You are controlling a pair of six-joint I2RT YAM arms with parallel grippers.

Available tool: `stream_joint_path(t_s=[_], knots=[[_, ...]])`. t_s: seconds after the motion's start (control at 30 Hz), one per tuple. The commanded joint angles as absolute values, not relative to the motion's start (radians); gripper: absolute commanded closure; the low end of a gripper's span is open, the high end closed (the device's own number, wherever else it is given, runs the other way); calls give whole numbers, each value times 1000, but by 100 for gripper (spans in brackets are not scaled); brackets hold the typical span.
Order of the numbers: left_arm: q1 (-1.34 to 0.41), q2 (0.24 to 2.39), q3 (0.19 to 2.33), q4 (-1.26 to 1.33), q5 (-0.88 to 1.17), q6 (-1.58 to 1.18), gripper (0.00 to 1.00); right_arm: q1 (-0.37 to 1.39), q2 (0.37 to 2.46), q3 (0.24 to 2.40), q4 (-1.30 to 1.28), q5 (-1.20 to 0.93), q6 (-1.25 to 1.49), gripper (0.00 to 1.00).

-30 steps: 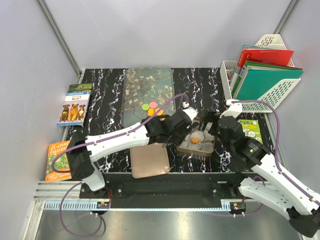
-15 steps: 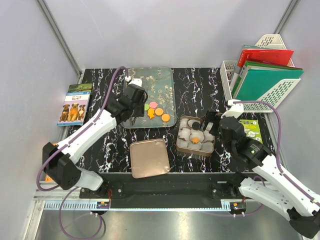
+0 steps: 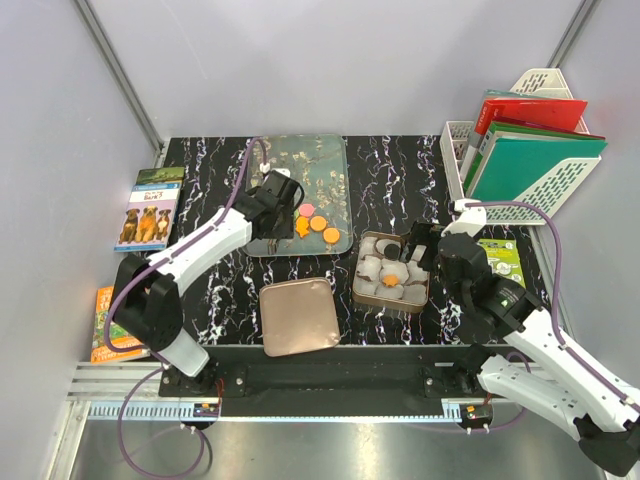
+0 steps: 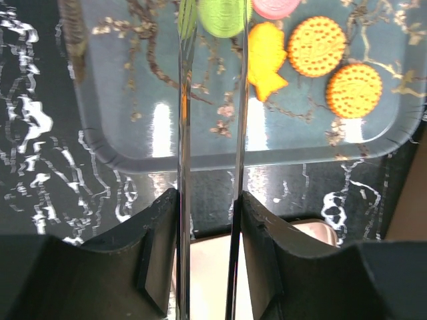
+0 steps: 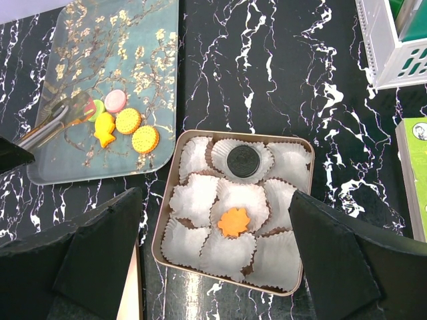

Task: Pack the cookies

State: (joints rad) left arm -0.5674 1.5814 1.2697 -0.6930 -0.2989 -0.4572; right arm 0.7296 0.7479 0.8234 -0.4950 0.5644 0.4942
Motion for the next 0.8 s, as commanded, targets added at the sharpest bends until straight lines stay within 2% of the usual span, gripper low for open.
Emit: stream_joint_path(t_s=[0.0,0.33,0.77], knots=[[-591,1508,1250,-615,-261,-483,57,729,756,821,-460,581,499,0],[-834,1505,1266,-630,-348,-497,55,729,772,824,-446,569,502,0],[-881,1560,1267,-638,-354,-523,52,730,747,819,-462,572,508,0]])
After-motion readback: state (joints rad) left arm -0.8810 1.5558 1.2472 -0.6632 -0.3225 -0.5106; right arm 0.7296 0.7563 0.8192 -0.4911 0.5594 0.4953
